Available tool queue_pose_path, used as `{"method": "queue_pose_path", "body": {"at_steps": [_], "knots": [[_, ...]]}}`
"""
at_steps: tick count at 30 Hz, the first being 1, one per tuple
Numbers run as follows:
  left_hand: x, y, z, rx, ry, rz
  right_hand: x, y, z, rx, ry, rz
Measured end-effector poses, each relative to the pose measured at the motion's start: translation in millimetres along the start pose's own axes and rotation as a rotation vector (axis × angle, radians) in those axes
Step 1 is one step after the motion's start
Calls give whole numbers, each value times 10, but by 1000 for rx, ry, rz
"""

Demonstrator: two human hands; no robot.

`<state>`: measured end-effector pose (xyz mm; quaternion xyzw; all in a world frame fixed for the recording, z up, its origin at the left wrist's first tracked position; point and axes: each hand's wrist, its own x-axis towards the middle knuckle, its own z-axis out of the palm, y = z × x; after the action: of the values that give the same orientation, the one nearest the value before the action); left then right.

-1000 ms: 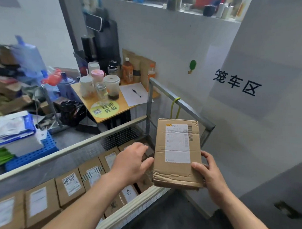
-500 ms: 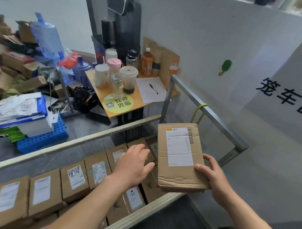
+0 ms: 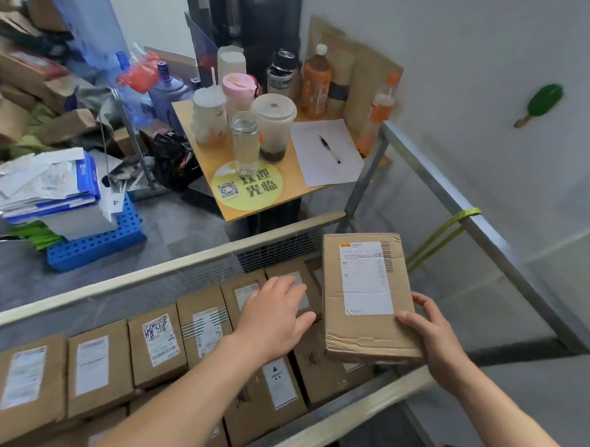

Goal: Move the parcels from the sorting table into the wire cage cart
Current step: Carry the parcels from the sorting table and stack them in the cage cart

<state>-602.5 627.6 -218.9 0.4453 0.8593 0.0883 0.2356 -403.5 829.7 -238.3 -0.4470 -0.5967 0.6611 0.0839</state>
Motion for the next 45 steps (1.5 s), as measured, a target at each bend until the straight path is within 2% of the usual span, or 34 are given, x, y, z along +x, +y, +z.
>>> {"method": "queue_pose_path", "body": {"at_steps": [9, 21, 32, 40, 45], "knots": [[592, -22, 373, -72, -60, -102, 895, 402, -12, 17, -78, 85], [1511, -169, 1324, -143, -159, -177, 2046, 1051, -89, 19, -89, 211], [2177, -511, 2087, -102, -233, -180, 2691, 1506, 64, -47, -25, 207], [2453, -730, 2477, -26, -308, -192, 3016, 1738, 89, 19, 9, 232], [2613, -792, 2757, 12, -327, -223, 3127, 1784, 43, 7, 8, 174]]}}
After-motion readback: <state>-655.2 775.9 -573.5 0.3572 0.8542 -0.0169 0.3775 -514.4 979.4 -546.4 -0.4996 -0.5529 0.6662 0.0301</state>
